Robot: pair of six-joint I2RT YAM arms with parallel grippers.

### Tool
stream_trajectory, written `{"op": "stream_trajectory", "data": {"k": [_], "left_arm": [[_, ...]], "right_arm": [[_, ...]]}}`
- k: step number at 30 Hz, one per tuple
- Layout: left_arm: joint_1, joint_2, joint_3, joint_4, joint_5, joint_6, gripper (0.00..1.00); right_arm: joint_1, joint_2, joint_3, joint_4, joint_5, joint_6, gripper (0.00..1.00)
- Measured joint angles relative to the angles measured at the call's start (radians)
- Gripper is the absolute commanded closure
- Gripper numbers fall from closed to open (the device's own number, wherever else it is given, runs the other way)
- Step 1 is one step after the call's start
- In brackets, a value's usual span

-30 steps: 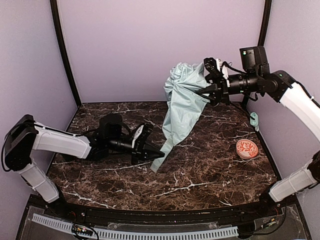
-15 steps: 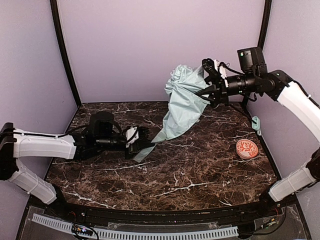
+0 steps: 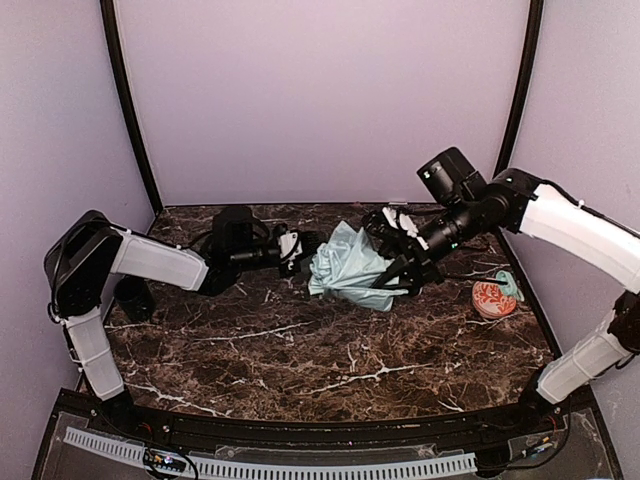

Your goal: Put away the umbrella

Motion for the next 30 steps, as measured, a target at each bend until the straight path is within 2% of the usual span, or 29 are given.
{"op": "stream_trajectory", "data": {"k": [6, 14, 22, 27, 29, 30], "left_arm": [[0.011, 0.111, 0.040, 0.040, 0.075, 0.054, 1.00], [0.011, 0.238, 0.043, 0.029, 0.082, 0.142, 1.00], [0.011, 0.293, 0.043, 0.030, 0.068, 0.163, 1.00], [0.011, 0.304, 0.042, 0.035, 0.041, 0.189, 0.99], [0.011, 0.322, 0.040, 0.055, 0.026, 0.196, 0.91], [0.011, 0.333, 0.039, 0.066, 0.017, 0.200, 0.78]], "right_arm": [[0.066, 0.063, -0.169, 0.126, 0.075, 0.064, 1.00], [0.148, 0.380, -0.180, 0.201, 0.134, 0.070, 1.00], [0.151, 0.479, -0.192, 0.252, 0.127, 0.096, 1.00], [0.151, 0.548, -0.192, 0.286, 0.060, 0.127, 1.00], [0.151, 0.552, -0.195, 0.303, 0.048, 0.146, 1.00], [0.150, 0.554, -0.196, 0.309, 0.044, 0.153, 1.00]]}}
